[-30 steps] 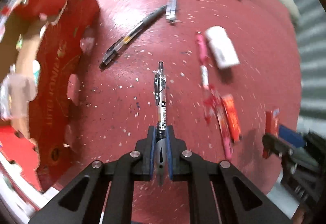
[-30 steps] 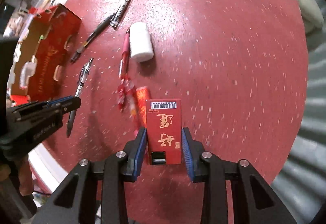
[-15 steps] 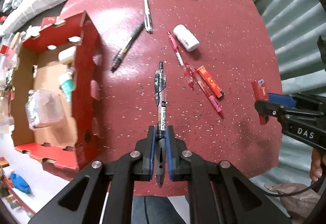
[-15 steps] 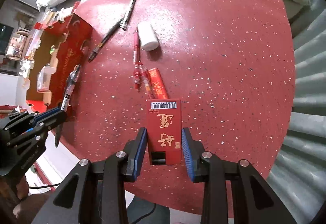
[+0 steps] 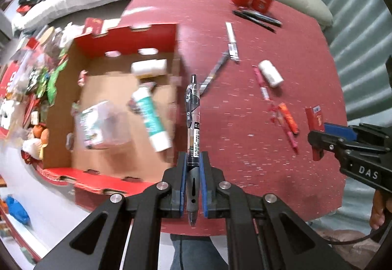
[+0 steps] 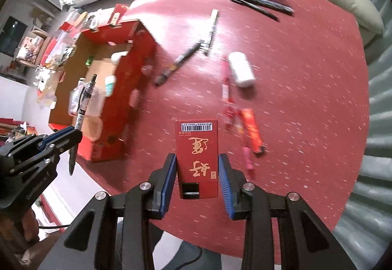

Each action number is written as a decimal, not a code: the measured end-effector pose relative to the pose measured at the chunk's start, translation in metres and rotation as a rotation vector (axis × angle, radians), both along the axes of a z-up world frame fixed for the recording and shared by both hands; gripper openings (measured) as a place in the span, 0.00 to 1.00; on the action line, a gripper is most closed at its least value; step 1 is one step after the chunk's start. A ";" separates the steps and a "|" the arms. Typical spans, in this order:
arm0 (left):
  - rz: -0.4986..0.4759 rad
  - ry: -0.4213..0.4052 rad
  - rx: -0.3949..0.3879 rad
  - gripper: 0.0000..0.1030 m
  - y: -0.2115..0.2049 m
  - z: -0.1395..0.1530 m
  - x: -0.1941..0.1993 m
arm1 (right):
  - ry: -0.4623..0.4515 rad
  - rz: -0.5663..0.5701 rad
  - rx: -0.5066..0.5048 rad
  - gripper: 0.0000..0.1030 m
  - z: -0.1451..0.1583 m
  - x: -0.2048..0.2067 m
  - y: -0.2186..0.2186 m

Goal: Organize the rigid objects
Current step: 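Carry the black pen and red pack over the cardboard box, then open both grippers to drop the black pen and red pack into the box, then move both open grippers back over the pens on the table, then grasp a grey gel pen with the left gripper while the right gripper grasps the red tube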

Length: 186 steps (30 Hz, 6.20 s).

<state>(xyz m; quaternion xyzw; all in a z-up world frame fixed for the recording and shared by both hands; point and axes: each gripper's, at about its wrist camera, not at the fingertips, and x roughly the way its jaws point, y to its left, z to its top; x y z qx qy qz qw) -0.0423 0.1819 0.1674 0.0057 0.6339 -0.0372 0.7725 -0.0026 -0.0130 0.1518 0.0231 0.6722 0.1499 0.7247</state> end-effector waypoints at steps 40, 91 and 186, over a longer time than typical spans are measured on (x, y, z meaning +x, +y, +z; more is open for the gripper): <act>0.156 -0.039 -0.042 0.10 0.171 -0.007 0.036 | -0.067 0.207 -0.098 0.35 0.029 0.028 0.229; 0.117 0.037 0.092 0.66 0.159 -0.071 0.114 | 0.042 0.181 -0.179 0.69 -0.049 0.083 0.244; -0.204 0.145 0.038 0.67 -0.107 -0.163 0.173 | 0.117 0.053 -0.225 0.19 -0.147 0.056 -0.037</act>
